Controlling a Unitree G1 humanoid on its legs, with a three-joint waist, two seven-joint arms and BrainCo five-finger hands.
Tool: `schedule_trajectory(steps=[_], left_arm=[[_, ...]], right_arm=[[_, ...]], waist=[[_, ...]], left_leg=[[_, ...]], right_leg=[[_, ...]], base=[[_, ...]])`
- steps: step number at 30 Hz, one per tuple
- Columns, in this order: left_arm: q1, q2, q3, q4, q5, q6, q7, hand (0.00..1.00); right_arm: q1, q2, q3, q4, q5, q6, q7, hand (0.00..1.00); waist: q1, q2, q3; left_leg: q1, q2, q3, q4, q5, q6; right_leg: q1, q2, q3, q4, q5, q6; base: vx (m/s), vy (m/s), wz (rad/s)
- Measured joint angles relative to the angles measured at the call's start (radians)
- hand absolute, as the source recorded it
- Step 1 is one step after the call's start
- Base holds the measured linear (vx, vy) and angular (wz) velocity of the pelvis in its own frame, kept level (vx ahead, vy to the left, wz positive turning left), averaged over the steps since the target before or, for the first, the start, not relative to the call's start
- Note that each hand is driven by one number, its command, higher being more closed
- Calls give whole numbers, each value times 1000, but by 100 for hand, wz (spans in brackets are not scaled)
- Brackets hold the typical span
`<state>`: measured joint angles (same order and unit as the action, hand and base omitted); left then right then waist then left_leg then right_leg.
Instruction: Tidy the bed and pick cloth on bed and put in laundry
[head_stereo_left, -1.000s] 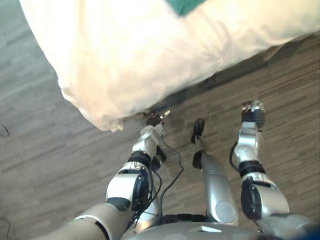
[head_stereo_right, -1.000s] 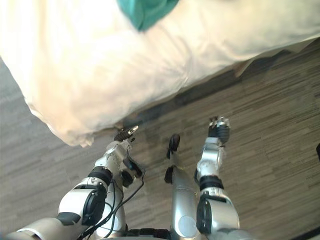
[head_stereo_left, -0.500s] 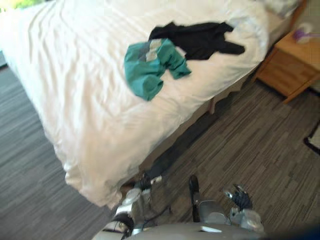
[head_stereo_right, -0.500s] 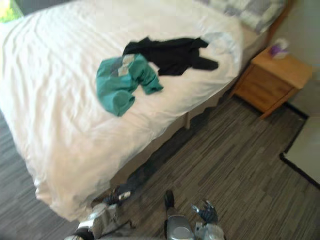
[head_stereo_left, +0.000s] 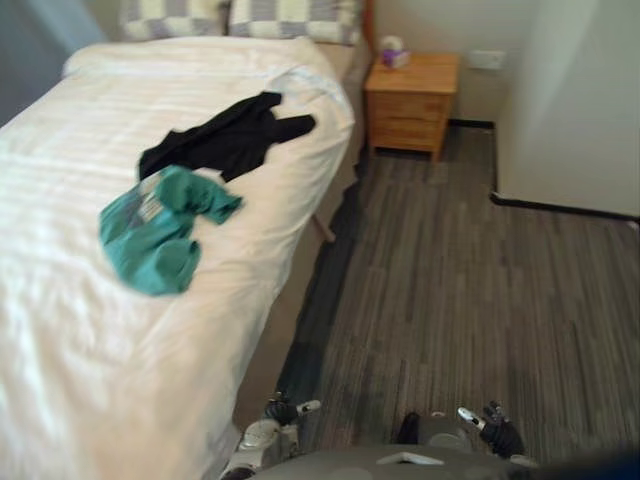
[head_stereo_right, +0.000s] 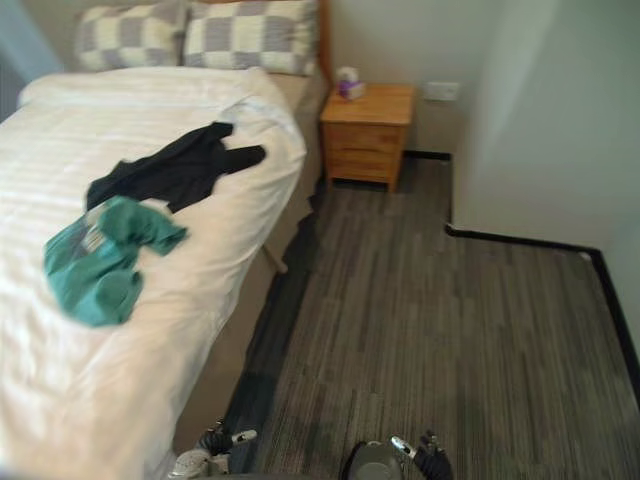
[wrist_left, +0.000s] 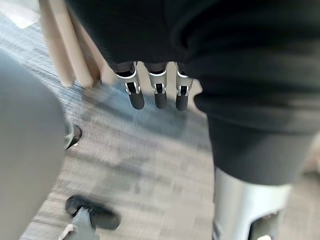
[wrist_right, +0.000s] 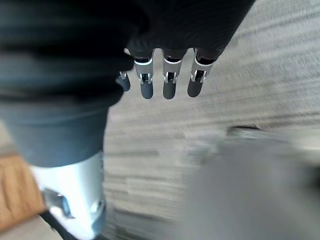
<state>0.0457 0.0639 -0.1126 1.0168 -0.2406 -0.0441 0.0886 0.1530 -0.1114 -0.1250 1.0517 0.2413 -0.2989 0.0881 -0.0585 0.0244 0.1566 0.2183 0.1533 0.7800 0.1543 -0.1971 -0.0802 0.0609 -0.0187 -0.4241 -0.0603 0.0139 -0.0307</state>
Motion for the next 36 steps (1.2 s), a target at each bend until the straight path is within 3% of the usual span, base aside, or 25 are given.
schedule_trajectory(steps=[2, 3, 4, 5, 6, 9, 13, 19, 22, 27, 36], left_arm=[[-4, -16, 3, -4, -1, -15, -5, 0], [-5, -22, 3, -4, -1, -26, -12, 0], [-4, -21, 6, -14, -7, -41, -17, 0], [-4, -21, 7, -15, -10, -49, -17, 0], [5, -21, 13, -14, -24, -68, -17, 0], [20, -15, 14, 9, -55, -83, -29, 0], [17, 4, 14, 34, -40, -96, -72, 0], [11, -4, -12, 47, 40, -91, -82, 0], [9, -3, -12, 46, 77, -58, -65, 0], [9, -1, 21, 39, 75, 0, -35, 0], [18, -16, 125, 26, 113, 14, -38, 0]], right_arm=[[-4, -4, 23, -14, -13, 6, 5, 0], [-6, -6, 34, -13, -14, 15, 6, 0], [-12, -12, 46, -11, -24, 23, 7, 0], [-9, -18, 52, -7, -29, 26, 8, 0], [-21, -28, 56, -3, -29, 36, 10, 0], [-27, -28, 51, -5, -30, 36, 13, 0], [4, -11, 36, 10, -30, 33, 3, 0], [7, -15, 26, 27, -30, 15, -10, 0], [7, -7, 17, 28, -30, 30, -13, 0], [2, 2, -6, 36, -31, 115, -45, 0], [2, 12, -35, 24, -71, 169, -51, 0]], waist=[[0, 4, 6], [7, 7, 7], [24, 1, 4], [34, 0, 3], [52, 19, -6], [45, 40, -23], [42, 11, -34], [17, 26, -42], [14, 22, -45], [31, 5, -53], [52, -7, -56]], left_leg=[[-48, 7, -82, 49, -6, 12], [-84, -3, -217, 65, -31, 42], [-98, -48, -389, 56, -37, 41], [-96, -67, -456, 49, -37, 40], [-93, -82, -566, 16, -38, 46], [-71, -75, -522, -30, -56, 63], [-49, -84, -531, -53, -56, 64], [-41, -102, -575, -67, -31, 62], [-40, -114, -605, -66, -29, 65], [-28, -123, -626, -69, -28, 66], [-26, -121, -661, -117, -18, 82]], right_leg=[[9, 32, 43, -43, 9, -7], [8, 43, 75, -43, 10, -8], [2, 44, 129, -43, 23, -2], [-2, 46, 162, -43, 27, 1], [-22, 60, 204, -43, 28, 2], [-32, 66, 207, -43, 38, 11], [-24, 48, 138, -43, 47, 9], [-35, 25, 114, 18, 23, -6], [-6, 18, 107, -19, 32, 4], [21, 10, 95, -42, 40, 5], [17, 5, 41, -42, 36, 16]], base=[[-131, -45, -66], [-107, 44, -99], [-68, 72, -111], [-69, 104, -156], [-58, 104, -128], [13, 143, -89], [69, 87, -1], [111, 93, 22], [40, 52, 15], [-3, 49, 13], [-33, 18, 14]])
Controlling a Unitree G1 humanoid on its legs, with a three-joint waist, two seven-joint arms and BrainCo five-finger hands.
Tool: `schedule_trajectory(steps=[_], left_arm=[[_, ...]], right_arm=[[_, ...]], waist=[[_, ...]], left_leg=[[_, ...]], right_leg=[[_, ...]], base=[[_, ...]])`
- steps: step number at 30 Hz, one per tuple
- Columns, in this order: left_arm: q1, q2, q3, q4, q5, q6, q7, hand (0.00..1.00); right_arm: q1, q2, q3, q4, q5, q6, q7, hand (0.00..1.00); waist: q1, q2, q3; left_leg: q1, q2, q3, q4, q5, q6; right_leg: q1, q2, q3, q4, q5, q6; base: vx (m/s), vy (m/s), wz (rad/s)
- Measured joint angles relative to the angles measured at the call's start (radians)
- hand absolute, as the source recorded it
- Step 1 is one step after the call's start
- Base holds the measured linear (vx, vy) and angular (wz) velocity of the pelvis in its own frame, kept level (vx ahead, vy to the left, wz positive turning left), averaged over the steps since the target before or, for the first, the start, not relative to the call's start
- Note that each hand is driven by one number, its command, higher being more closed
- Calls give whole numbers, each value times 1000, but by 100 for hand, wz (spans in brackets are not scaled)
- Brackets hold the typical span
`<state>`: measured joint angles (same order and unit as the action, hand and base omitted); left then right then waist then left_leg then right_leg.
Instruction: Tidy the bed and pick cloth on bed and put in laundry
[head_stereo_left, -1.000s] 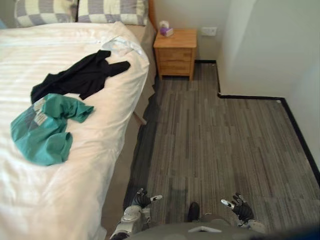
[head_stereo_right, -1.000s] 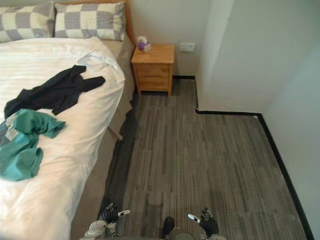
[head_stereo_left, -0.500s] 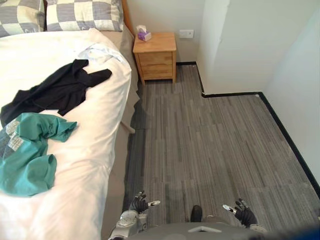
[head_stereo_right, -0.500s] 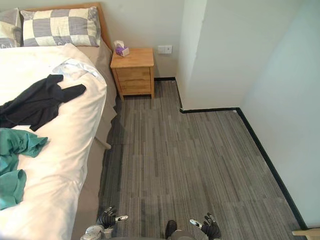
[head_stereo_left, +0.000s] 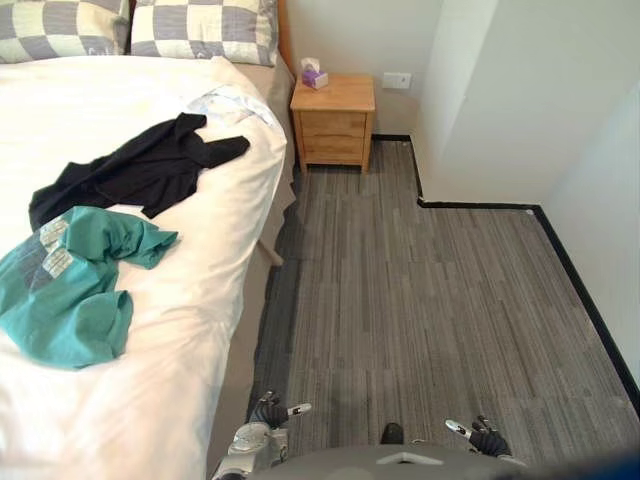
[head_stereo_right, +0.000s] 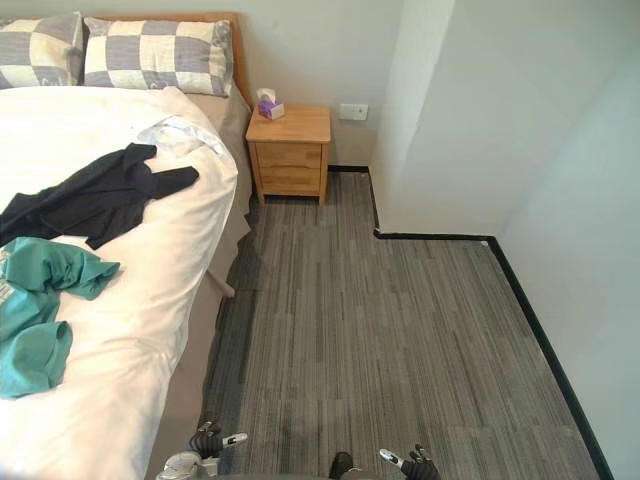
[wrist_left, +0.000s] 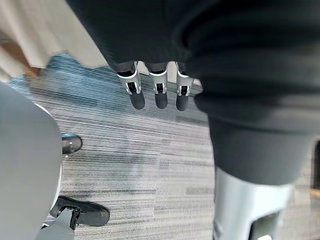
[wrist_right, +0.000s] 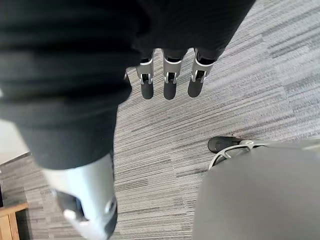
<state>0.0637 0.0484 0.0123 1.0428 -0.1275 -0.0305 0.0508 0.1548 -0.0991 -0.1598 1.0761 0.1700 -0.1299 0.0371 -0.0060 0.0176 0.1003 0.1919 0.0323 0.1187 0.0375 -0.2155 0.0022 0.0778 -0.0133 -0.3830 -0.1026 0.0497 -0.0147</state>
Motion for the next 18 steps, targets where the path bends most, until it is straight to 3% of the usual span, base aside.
schedule_trajectory(steps=[1, 11, 14, 15, 16, 17, 18], left_arm=[[25, -3, 49, 1, 39, 4, -8, 0], [34, -4, 89, -2, -18, 18, -9, 0], [39, 0, 123, -9, -51, 28, -7, 0], [41, 9, 153, -18, -52, 26, 0, 0], [40, 9, 197, -47, -60, 25, 6, 0], [39, 4, 210, -64, -64, 23, 16, 0], [41, -1, 226, -88, -101, 19, 39, 0]], right_arm=[[-4, 17, -26, 1, 0, 8, 20, 0], [6, 25, -31, -3, 8, 3, 14, 0], [22, 50, -56, -29, 35, -5, 15, 0], [22, 64, -68, -29, 34, -10, 19, 0], [23, 77, -69, -39, 34, -18, 26, 0], [25, 74, -69, -51, 36, -25, 34, 0], [30, 48, -53, -65, 39, -41, 41, 0]], waist=[[20, -19, -45], [20, -25, -40], [19, -32, -34], [22, -54, -21], [22, -79, -2], [22, -70, 14], [26, -40, 41]], left_leg=[[-3, -3, -17, -4, 3, 2], [-4, 0, 16, -3, 7, -7], [-39, 16, 82, 60, -16, -50], [-98, 23, 130, 197, -24, -63], [-212, 67, 198, 464, -28, -58], [-265, 119, 233, 610, -45, -25], [-361, 284, 279, 888, -62, -7]], right_leg=[[2, -7, -19, 0, -1, 4], [2, -8, -18, 0, -3, 6], [-1, -10, -16, 2, -30, 6], [-1, -24, -12, 3, -36, 2], [-11, -46, -11, 42, -59, 0], [-13, -48, -11, 69, -74, -3], [0, -43, -4, 127, -108, -9]], base=[[-8, 3, 8], [-1, 2, -1], [-6, 10, 4], [-56, 7, 12], [-78, 0, 9], [-94, 38, -9], [-37, 39, -16]])
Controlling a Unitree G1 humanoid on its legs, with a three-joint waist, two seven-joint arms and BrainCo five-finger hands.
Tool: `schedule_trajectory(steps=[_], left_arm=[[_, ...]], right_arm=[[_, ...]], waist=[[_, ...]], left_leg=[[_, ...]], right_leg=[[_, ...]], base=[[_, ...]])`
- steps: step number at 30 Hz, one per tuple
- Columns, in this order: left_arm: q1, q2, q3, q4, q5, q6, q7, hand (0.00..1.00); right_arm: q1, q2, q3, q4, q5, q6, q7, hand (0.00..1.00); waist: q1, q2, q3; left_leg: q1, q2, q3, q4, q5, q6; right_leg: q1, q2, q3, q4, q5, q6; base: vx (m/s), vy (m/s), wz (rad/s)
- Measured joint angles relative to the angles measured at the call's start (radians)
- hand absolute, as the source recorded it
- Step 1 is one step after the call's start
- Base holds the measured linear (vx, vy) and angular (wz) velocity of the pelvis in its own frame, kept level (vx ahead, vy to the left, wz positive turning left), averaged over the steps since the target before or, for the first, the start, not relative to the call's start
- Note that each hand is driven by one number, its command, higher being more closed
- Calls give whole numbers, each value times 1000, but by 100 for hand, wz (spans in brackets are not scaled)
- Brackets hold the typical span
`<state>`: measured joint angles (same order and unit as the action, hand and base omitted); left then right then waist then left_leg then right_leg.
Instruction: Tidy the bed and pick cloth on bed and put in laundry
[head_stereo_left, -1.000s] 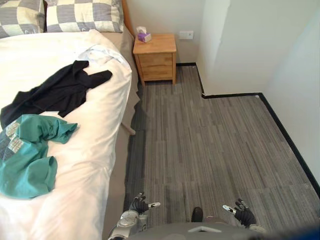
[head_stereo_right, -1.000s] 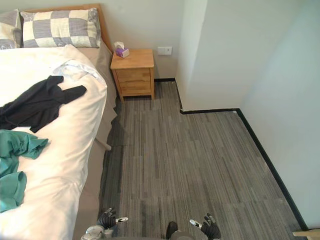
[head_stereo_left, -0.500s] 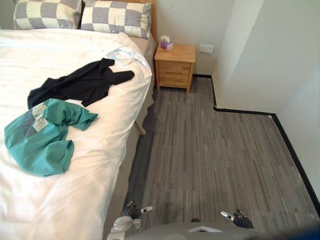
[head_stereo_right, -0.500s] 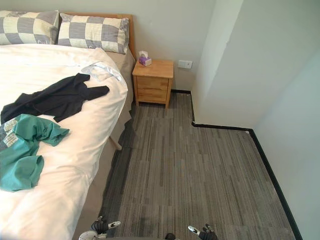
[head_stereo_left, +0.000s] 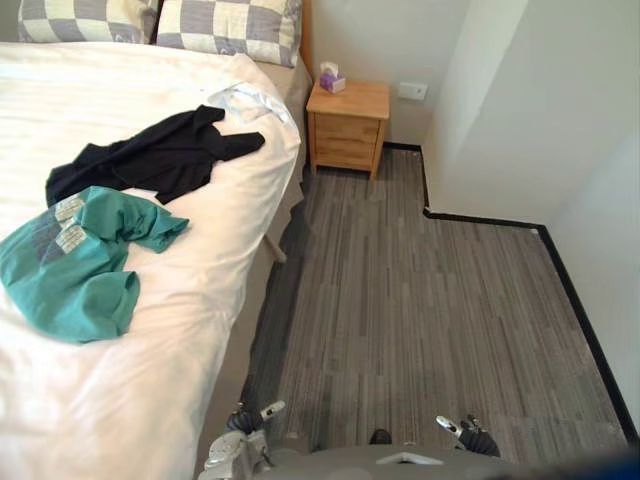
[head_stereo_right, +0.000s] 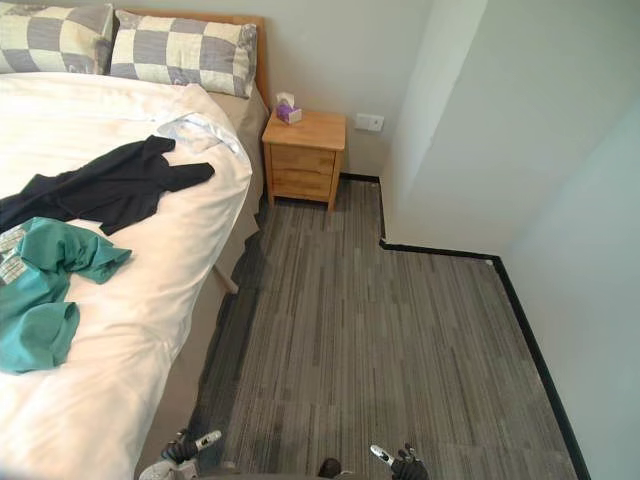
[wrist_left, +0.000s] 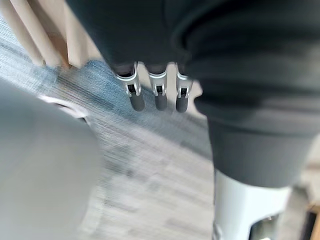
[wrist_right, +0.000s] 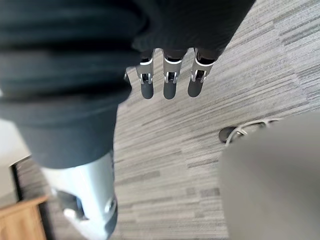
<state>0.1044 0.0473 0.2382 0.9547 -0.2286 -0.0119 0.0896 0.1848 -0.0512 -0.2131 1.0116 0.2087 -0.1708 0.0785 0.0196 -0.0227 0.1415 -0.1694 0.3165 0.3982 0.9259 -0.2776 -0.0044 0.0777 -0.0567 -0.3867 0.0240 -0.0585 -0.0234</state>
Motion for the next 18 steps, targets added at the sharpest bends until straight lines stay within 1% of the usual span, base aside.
schedule_trajectory(steps=[1, 2, 3, 4, 5, 6, 7, 8, 9, 10, 11, 12, 13, 14, 16, 17, 18], left_arm=[[1, 0, -3, 0, 0, 0, 4, 0], [1, -3, -8, 0, 1, 0, 5, 0], [2, -9, -18, 0, 5, -5, 7, 0], [2, -8, -35, -1, 12, -7, 3, 0], [2, -10, -48, 0, 17, -11, -2, 0], [2, -16, -55, 1, 21, -14, -4, 0], [7, -40, -74, 2, 15, -18, -5, 0], [6, -35, -86, 5, 25, -22, -4, 0], [5, -33, -90, 7, 24, -22, -4, 0], [5, -25, -100, 5, 25, -28, -6, 0], [6, -21, -112, 1, 24, -37, -14, 0], [5, -21, -114, 1, 24, -39, -19, 0], [6, -21, -121, 3, 28, -40, -25, 0], [7, -21, -121, 2, 28, -40, -34, 0], [9, -15, -125, 4, 28, -39, -41, 0], [13, -13, -134, 8, 27, -39, -41, 0], [17, -5, -168, 18, 24, -37, -44, 0]], right_arm=[[-3, -9, 8, -2, 3, 0, 0, 0], [-2, -16, 13, -8, 4, 1, 0, 0], [0, -25, 16, -16, 5, 1, 0, 0], [-4, -36, 31, -14, 5, 6, 0, 0], [-13, -45, 37, -9, 5, 13, 1, 0], [-19, -52, 38, -9, 5, 15, 1, 0], [-24, -79, 39, -2, 5, 19, 1, 0], [-44, -80, 49, 8, 3, 37, 1, 0], [-50, -76, 61, 0, 3, 37, 3, 0], [-36, -63, 73, -7, 2, 34, 10, 0], [-34, -57, 76, -14, 2, 33, 11, 0], [-36, -54, 77, -16, 2, 33, 12, 0], [-35, -44, 77, -25, 2, 32, 12, 0], [-32, -41, 77, -32, 1, 33, 12, 0], [-32, -34, 77, -29, -12, 34, 10, 0], [-32, -33, 75, -23, -18, 34, 8, 0], [-32, -31, 61, 2, -27, 35, 5, 0]], waist=[[0, 10, 0], [-2, 21, 2], [-5, 33, 8], [-3, 36, 8], [-3, 41, 11], [-2, 52, 16], [-1, 105, 14], [0, 102, 8], [-5, 90, 5], [-6, 69, 2], [2, 64, -1], [2, 57, -5], [-1, 61, -6], [-2, 62, -9], [8, 60, -15], [10, 53, -20], [10, 58, -47]], left_leg=[[-13, 30, -1, 18, 8, -11], [-21, 47, -9, 9, 14, -25], [-21, 48, -36, -50, 26, -44], [-16, 17, -43, -155, 30, -61], [-1, -26, -53, -279, 31, -72], [21, -48, -54, -372, 33, -81], [55, -68, -56, -543, 80, -73], [68, -90, -22, -582, 86, -70], [85, -113, -10, -619, 89, -71], [110, -151, 19, -676, 107, -66], [116, -169, 40, -681, 121, -44], [116, -175, 48, -675, 120, -30], [122, -182, 64, -667, 120, -9], [135, -184, 79, -659, 119, 4], [169, -194, 86, -655, 119, 7], [176, -197, 83, -656, 117, 6], [189, -205, 73, -671, 107, 1]], right_leg=[[9, -1, 5, 3, -3, 4], [21, -5, 14, 3, -4, 7], [39, -22, 26, 4, -7, 13], [39, -45, 49, 7, -9, 18], [35, -62, 67, 8, -10, 31], [34, -66, 78, 7, -9, 48], [41, -48, 103, -27, 14, 94], [46, -63, 121, -22, 25, 114], [43, -76, 125, 9, 22, 115], [49, -100, 125, 34, -4, 108], [54, -108, 124, 17, -18, 109], [59, -115, 125, 7, -18, 115], [75, -124, 126, -17, -13, 126], [86, -128, 130, -26, -8, 132], [104, -130, 150, -26, -6, 129], [107, -130, 153, -23, -5, 128], [105, -130, 152, -8, -5, 127]], base=[[5, 66, -20], [65, 92, -14], [125, 239, -21], [132, 275, -27], [102, 265, -29], [76, 246, -46], [187, 329, -59], [230, 305, -51], [322, 225, -32], [283, 116, -29], [265, 95, -34], [219, 84, -28], [197, 79, -21], [186, 70, -26], [155, 36, -36], [181, 44, -28], [176, 57, -14]])
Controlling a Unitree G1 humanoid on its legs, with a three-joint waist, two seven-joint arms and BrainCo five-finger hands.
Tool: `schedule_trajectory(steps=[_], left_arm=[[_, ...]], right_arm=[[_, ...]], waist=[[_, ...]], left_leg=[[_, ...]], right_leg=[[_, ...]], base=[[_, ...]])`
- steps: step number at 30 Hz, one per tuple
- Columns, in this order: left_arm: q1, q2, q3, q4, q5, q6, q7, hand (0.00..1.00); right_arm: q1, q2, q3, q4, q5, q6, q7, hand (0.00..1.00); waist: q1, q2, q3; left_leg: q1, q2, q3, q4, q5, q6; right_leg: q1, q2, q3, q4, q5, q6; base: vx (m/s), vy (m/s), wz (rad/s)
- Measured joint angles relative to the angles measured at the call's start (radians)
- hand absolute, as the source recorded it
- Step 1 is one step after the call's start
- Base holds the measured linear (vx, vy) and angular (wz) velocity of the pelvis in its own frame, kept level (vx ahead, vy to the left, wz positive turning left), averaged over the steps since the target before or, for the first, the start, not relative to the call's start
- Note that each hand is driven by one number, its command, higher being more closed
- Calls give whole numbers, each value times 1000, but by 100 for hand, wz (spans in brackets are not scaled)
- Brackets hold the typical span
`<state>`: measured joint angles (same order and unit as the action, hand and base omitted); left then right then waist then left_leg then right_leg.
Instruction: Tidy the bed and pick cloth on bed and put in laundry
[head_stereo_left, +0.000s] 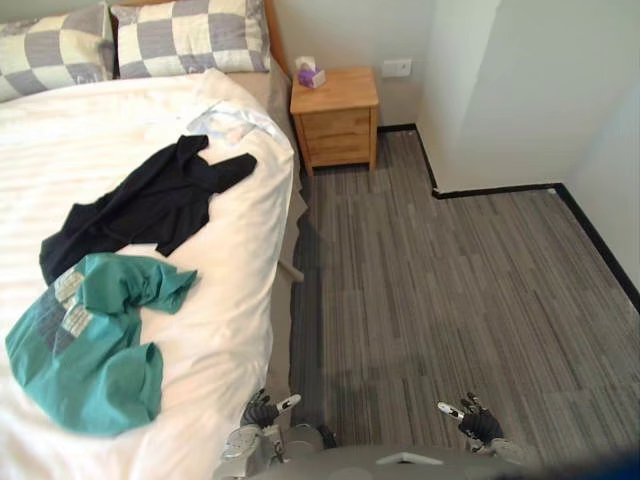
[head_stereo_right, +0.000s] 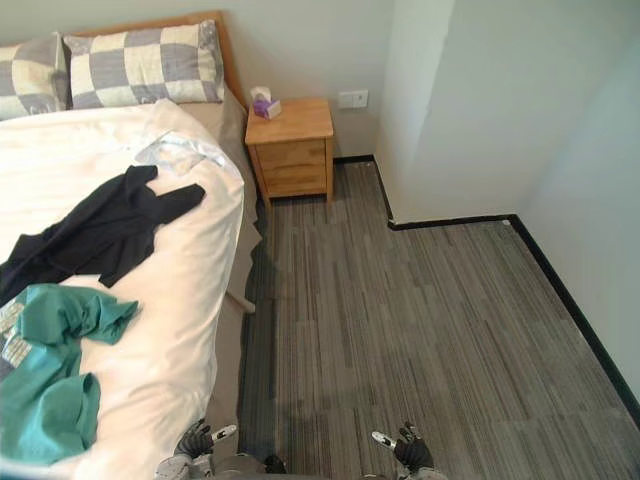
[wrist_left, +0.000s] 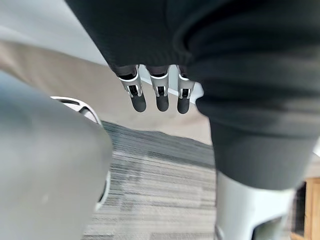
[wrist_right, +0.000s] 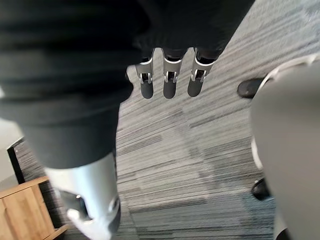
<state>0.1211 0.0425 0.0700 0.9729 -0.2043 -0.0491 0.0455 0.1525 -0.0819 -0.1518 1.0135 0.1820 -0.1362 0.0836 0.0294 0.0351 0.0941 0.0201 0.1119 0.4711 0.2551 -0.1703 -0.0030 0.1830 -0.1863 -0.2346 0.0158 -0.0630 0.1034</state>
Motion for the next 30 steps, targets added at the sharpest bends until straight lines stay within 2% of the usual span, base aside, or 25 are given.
schedule_trajectory(steps=[2, 3, 4, 5, 6, 7, 8, 9, 11, 12, 13, 14, 15, 16, 17, 20, 21, 23, 24, 25, 26, 27, 28, 29, 30], left_arm=[[0, 2, -58, 11, 1, 5, -7, 0], [-4, 4, -80, 27, 6, 6, -16, 0], [-8, 30, -108, 30, 21, 2, -25, 0], [-12, 43, -110, 30, 23, 2, -27, 0], [-23, 58, -110, 35, 30, 4, -26, 0], [-35, 58, -112, 37, 30, 2, -21, 0], [-36, 62, -116, 42, 29, 2, -17, 0], [-41, 70, -134, 57, 27, 6, -13, 0], [-54, 73, -149, 82, 17, 21, -12, 0], [-63, 59, -145, 80, 15, 26, -12, 0], [-67, 50, -144, 70, 5, 26, -13, 0], [-64, 38, -138, 61, -2, 25, -16, 0], [-61, 33, -132, 57, 0, 25, -18, 0], [-62, 27, -104, 50, -1, 25, -17, 0], [-75, -3, -100, 58, 0, 24, -17, 0], [-71, -32, -98, 46, 14, 22, -16, 0], [-68, -34, -95, 43, 23, 22, -14, 0], [-50, -40, -64, 36, 27, 23, -9, 0], [-42, -32, -48, 26, 28, 11, -4, 0], [-35, -26, -36, 23, 28, -10, -4, 0], [-30, -23, -27, 21, 28, -21, -4, 0], [-13, -12, -19, 11, 23, -43, -3, 0], [-11, -2, -21, -11, 25, -58, -2, 0], [-8, -1, -22, -20, 28, -68, -2, 0], [-2, 0, -26, -39, 28, -89, -3, 0]], right_arm=[[-5, -7, -27, 24, -11, -1, -6, 0], [-14, -8, -56, 28, -9, -2, -8, 0], [-31, 1, -95, 30, -6, -6, -12, 0], [-32, 4, -103, 33, -4, -9, -17, 0], [-24, 6, -104, 55, -5, -10, -28, 0], [-20, 2, -108, 81, -5, -10, -30, 0], [-17, 2, -108, 85, -7, -10, -30, 0], [-14, 2, -102, 85, -8, -12, -28, 0], [-24, 2, -97, 70, -8, -20, -20, 0], [-16, 5, -96, 53, -6, -22, -13, 0], [-7, 4, -95, 39, -4, -19, -10, 0], [10, 6, -92, 21, 2, -18, -9, 0], [18, 17, -89, 16, 4, -18, -9, 0], [37, 13, -90, 3, 8, -24, -11, 0], [25, -11, -89, 0, 8, -34, -14, 0], [9, -8, -67, -6, 13, -52, -51, 0], [9, -9, -66, -6, 13, -52, -55, 0], [4, -18, -59, -6, 10, -46, -75, 0], [-1, -21, -52, -6, 1, -46, -87, 0], [-8, -36, -38, -4, -21, -47, -88, 0], [-10, -42, -29, -3, -32, -47, -87, 0], [-19, -47, -27, 16, -65, -47, -85, 0], [-28, -49, -27, 39, -93, -45, -82, 0], [-33, -50, -26, 44, -101, -45, -76, 0], [-45, -53, -25, 43, -110, -46, -64, 0]], waist=[[-6, 18, -26], [-10, 19, -27], [-22, 2, -11], [-30, -26, 3], [-39, -38, 15], [-40, -63, 22], [-42, -63, 22], [-59, -57, 22], [-98, -36, 35], [-105, -21, 48], [-105, -13, 60], [-101, -11, 65], [-98, -14, 66], [-101, -6, 72], [-94, 37, 90], [-103, 22, 97], [-104, 23, 94], [-94, 40, 88], [-92, 38, 91], [-88, 56, 100], [-86, 60, 109], [-77, 54, 118], [-64, 43, 125], [-58, 42, 125], [-43, 41, 125]], left_leg=[[20, -21, -78, -53, -41, -2], [44, -38, -98, -99, -53, -6], [83, -54, -103, -115, -59, 6], [109, -69, -113, -116, -66, 13], [172, -90, -134, -120, -81, 19], [222, -95, -139, -128, -107, 30], [242, -91, -142, -128, -120, 29], [265, -79, -145, -129, -142, 23], [287, -41, -152, -133, -157, 19], [301, -14, -159, -143, -155, 15], [316, 4, -159, -147, -146, -2], [339, 19, -165, -151, -145, -9], [354, 21, -170, -154, -150, -22], [395, 45, -188, -163, -160, -69], [414, 79, -178, -166, -124, -88], [459, 86, -215, -151, 79, -126], [458, 94, -219, -122, 108, -137], [397, 142, -279, 82, 193, -134], [289, 175, -339, 302, 309, -135], [171, 213, -368, 557, 287, -135], [117, 225, -371, 657, 236, -128], [15, 216, -370, 788, 138, -97], [-74, 184, -352, 815, 61, -62], [-112, 166, -339, 796, 36, -55], [-184, 119, -312, 703, -4, -51]], right_leg=[[-46, -1, 0, 102, -21, -29], [-131, -26, 0, 290, -64, -33], [-234, -83, 10, 557, -78, -40], [-266, -113, 23, 658, -55, -32], [-302, -153, 52, 820, 16, -17], [-348, -166, 62, 941, -41, -33], [-374, -160, 57, 976, -87, -37], [-442, -134, 35, 994, -154, -44], [-526, -84, -31, 889, -182, -56], [-562, -52, -82, 734, -159, -67], [-567, -30, -116, 577, -109, -69], [-556, 9, -124, 337, -22, -62], [-542, 27, -117, 228, 14, -59], [-510, 61, -74, 168, 194, -113], [-517, 81, -83, 247, 160, -161], [-517, 37, -108, 461, -15, -168], [-501, 41, -108, 471, -48, -168], [-431, 79, -109, 453, -119, -159], [-365, 107, -105, 409, -149, -157], [-286, 147, -101, 343, -155, -168], [-243, 162, -99, 312, -156, -172], [-162, 172, -89, 265, -162, -180], [-95, 167, -80, 223, -169, -173], [-66, 163, -76, 202, -172, -168], [-27, 153, -65, 173, -177, -153]], base=[[183, 83, -14], [188, 137, 3], [163, 115, 17], [231, 95, 43], [260, 49, 37], [251, 32, 29], [249, 13, 8], [257, -31, 17], [331, -75, 39], [440, -130, 54], [605, -182, 64], [582, -178, 52], [650, -198, 60], [680, -182, 44], [659, -173, 40], [575, -282, 28], [725, -370, 5], [609, -252, -10], [467, -115, -16], [462, -103, -18], [443, -80, -25], [428, -57, -24], [411, -34, -28], [398, 4, -36], [403, 59, -53]])
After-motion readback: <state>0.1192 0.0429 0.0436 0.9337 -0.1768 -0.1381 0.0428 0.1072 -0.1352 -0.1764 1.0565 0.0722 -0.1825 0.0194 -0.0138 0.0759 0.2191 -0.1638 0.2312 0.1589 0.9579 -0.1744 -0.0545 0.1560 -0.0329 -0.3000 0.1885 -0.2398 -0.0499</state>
